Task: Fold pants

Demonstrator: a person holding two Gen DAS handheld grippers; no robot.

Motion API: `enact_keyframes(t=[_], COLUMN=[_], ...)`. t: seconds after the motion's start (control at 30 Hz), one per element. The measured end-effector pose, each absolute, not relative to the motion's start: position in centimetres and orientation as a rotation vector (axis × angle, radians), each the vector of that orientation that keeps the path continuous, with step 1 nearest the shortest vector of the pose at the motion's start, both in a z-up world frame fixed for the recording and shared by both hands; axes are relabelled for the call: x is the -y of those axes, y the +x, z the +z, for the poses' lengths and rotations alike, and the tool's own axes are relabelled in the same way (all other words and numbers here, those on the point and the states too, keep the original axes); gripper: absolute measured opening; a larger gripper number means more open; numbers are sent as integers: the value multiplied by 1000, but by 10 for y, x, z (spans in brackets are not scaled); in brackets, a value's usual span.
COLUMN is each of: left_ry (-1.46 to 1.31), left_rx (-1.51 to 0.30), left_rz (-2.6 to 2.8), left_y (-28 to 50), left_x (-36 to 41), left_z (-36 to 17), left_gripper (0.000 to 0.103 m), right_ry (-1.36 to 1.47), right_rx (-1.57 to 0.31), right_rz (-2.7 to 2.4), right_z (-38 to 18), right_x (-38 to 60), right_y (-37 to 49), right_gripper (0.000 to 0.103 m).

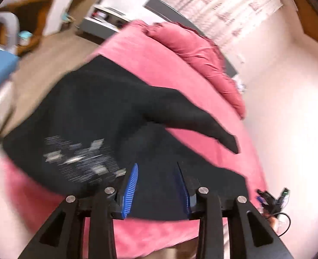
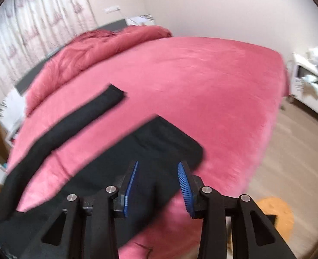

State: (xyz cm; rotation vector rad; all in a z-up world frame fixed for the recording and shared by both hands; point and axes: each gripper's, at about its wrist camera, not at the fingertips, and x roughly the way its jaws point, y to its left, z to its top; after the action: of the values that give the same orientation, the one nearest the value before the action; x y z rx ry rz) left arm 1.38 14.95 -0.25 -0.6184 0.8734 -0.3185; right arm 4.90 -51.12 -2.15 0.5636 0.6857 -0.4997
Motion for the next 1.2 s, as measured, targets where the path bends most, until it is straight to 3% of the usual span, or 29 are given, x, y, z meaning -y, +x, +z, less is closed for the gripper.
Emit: enact_keyframes(t=[0.33,0.43,0.77,0.83,0.97,1.03,1.2], left_ry=[-691,-772,-910,-945,-1044,-1053,-1030], left_rx=[-997,-1010,-1033,-1033,-1026,-1050,-1065], left_rz=[-374,-367,-280,-281,-275,-274,-302], left_y=[147,168,223,232,238,240,240], left_x=[-70,-58,-39,-40,-45,-47,-44], left_z=[-47,-64,-110,-116,-124,-125,-115], left_gripper=[36,37,37,36,29,17,13], right_ry=[697,753,879,897,938,957,897], right_rx=[-786,-793,-784,-767,-765,-753,-679], right_rz=[-327,-317,-361,-376,-407,-407,-394], right_z=[-50,-63,-89,-92,-100,-97,-59], right_x=[519,522,559,565,573,575,572], right_y=[173,211,297,306,321,320,293], right_gripper=[45,53,52,45,13,11,10])
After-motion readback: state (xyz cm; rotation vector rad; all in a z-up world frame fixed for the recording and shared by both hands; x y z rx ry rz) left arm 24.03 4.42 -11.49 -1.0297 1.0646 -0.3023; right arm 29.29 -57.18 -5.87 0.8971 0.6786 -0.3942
